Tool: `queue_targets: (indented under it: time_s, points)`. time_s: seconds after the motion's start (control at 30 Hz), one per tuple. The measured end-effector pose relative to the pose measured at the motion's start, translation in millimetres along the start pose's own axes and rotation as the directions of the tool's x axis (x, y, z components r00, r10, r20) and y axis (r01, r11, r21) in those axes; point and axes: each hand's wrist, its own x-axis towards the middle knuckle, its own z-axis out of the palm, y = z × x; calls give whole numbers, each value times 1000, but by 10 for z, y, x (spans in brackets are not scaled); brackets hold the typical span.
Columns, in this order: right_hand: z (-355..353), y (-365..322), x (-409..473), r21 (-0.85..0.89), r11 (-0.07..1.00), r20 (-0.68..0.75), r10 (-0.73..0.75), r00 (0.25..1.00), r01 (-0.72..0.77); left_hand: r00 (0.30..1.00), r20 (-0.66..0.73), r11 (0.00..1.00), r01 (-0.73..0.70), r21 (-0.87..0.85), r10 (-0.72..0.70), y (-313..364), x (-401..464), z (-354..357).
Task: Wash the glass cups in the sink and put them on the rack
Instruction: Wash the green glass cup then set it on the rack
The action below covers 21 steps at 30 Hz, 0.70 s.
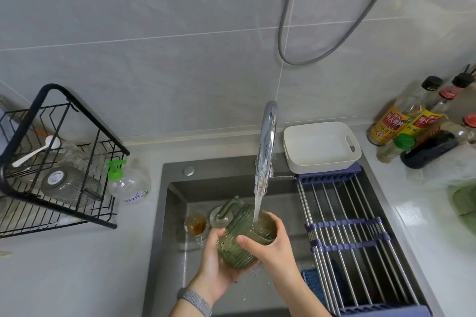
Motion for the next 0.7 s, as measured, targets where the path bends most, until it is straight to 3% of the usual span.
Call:
queue_targets:
  time_s: [0.37,0.5,0.7]
  points:
    - [-33,83,-6,8,1000,25,6,1000,-6,992,-120,999,46,5,-45,21,-6,29]
    - [-69,119,-14,177,977,107,100,989,-118,993,-115,995,28,101,-16,32,-12,-21]
    - [-98,98,-80,265,923,202,230,952,-279,987,-160,987,29,160,-4,7,-7,-190]
